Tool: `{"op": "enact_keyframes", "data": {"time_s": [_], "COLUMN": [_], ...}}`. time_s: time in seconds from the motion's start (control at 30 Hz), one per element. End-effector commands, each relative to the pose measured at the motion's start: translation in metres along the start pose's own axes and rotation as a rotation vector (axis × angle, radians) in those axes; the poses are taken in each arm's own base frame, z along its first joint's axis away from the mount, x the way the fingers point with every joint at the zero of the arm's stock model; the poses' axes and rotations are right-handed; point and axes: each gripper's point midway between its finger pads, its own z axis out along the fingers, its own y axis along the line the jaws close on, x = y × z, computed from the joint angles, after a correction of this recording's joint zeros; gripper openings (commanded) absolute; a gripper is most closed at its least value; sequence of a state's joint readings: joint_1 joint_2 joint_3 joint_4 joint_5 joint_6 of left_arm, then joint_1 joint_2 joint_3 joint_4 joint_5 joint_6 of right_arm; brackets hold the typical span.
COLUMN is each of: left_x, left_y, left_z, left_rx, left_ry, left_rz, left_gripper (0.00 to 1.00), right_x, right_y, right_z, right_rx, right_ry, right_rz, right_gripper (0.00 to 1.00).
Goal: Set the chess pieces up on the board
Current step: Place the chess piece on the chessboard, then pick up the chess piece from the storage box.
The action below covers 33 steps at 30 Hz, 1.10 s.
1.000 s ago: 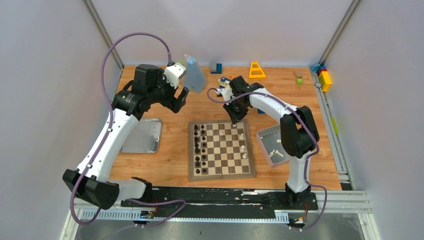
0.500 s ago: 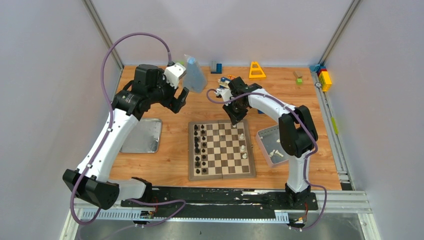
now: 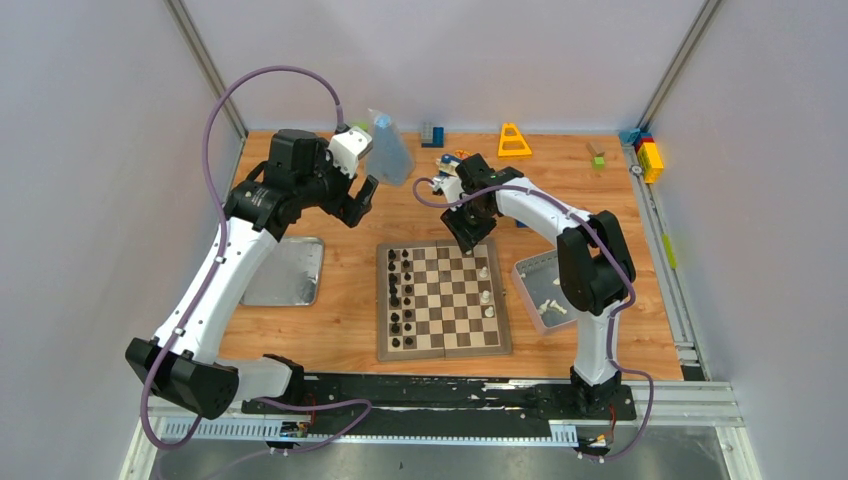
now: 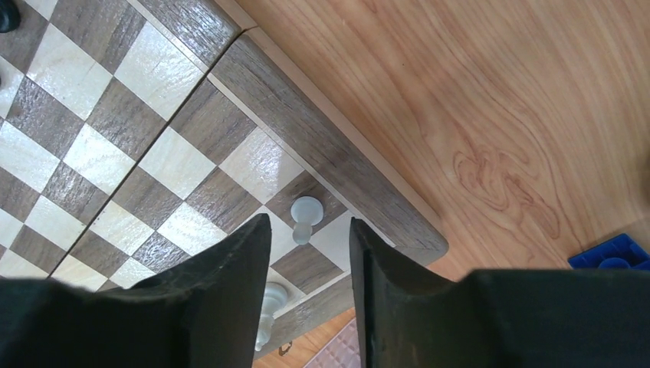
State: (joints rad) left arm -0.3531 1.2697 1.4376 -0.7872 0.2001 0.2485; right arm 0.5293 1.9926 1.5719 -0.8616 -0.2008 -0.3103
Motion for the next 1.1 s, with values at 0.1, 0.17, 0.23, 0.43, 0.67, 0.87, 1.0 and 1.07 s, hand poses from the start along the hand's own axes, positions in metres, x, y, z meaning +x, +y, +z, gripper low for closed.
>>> {"op": "enact_keyframes", "data": {"time_s": [0.1,0.17,0.23,0.43,0.67,0.87,1.0,1.07], "left_x": [-0.007,-0.007,-0.007,-0.009,-0.009,-0.006,-0.006,-0.007], "left_y": [0.002,0.002,0.001,-0.004,-0.007,-0.010,-0.012,-0.013], "left_z": [-0.001,-0.002,-0.001,-0.002,-0.003,0.002,0.003,0.003], "left_rx": [-0.002,-0.001,0.004,0.030,0.046,0.065,0.078,0.083], "left_ry": [-0.034,-0.036,-0.038,-0.042,-0.049,-0.039,-0.037,-0.038], "left_rz": [0.010,0.011,0.011,0.005,0.004,0.001,-0.001,-0.003], "left_gripper": [1.00,1.00,1.00,1.00,1.00,1.00,1.00,1.00], "right_x": [-0.027,-0.020,-0.005,0.069,0.147,0.175,0.186,0.189], "right_y": [-0.008,-0.013,-0.024,-0.070,-0.095,-0.118,-0.132,-0.137], "right_z": [-0.053,-0.078,-0.097,-0.140,-0.135,-0.112,-0.101,-0.097], "right_rx": [0.062,0.073,0.100,0.212,0.257,0.294,0.324,0.324], "right_ry": [-0.160,-0.206,-0.232,-0.240,-0.157,-0.116,-0.079,-0.068], "right_rz": [0.034,0.068,0.109,0.259,0.386,0.441,0.453,0.457], "right_gripper": [0.49,0.49,0.49,0.49,0.44,0.42,0.42,0.42]}}
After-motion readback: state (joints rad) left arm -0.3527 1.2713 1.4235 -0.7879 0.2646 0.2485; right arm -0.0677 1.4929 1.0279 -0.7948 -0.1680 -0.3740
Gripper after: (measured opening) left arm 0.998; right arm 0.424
